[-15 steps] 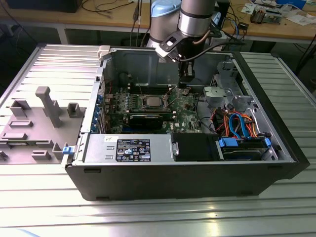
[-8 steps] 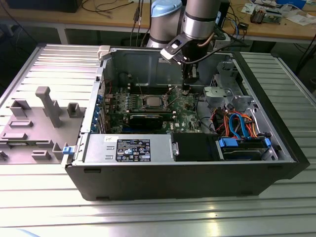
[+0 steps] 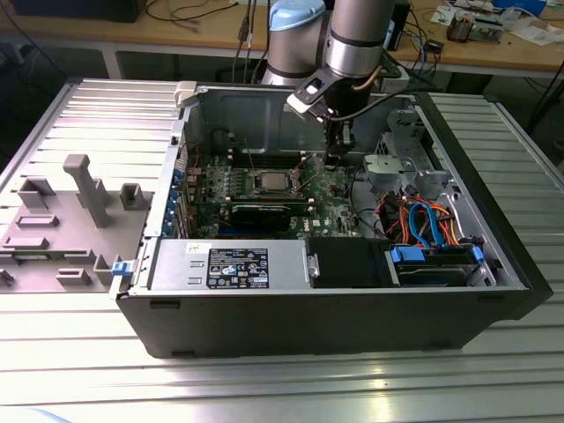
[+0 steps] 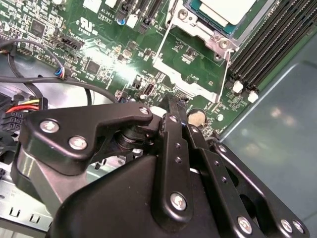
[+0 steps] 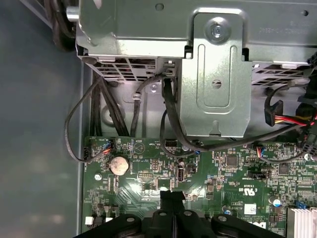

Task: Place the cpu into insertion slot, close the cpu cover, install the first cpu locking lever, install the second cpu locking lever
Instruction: 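Close the cpu cover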

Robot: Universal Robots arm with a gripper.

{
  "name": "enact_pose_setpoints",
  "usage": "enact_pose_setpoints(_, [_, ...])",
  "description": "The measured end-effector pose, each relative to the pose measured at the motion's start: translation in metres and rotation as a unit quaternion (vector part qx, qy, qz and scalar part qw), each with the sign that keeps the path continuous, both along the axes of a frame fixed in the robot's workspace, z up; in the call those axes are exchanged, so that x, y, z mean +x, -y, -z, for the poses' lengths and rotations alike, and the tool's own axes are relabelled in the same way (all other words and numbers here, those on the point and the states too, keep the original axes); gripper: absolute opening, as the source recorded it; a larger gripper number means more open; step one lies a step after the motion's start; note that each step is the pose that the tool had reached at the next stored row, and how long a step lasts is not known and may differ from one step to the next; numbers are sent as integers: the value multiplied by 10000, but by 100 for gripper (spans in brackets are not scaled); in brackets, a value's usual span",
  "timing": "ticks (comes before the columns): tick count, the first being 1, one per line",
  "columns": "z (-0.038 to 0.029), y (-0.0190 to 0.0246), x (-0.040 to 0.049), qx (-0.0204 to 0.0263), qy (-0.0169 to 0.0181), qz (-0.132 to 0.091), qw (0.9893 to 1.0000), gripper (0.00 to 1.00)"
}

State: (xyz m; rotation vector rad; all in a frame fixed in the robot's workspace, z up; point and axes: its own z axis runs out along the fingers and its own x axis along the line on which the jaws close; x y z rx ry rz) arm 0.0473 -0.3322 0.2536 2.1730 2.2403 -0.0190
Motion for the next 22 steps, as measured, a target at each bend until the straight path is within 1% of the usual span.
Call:
enact_pose_setpoints(3, [3,0,-18,2,0,-10,10000,11])
enact_pose_setpoints(9, [7,0,-126,2,0,-24,10000,11])
enact_pose_setpoints(12, [7,0,-144,3,0,-24,10000,11])
enact_pose_setpoints(22, [7,0,-161,3,0,-25,10000,11])
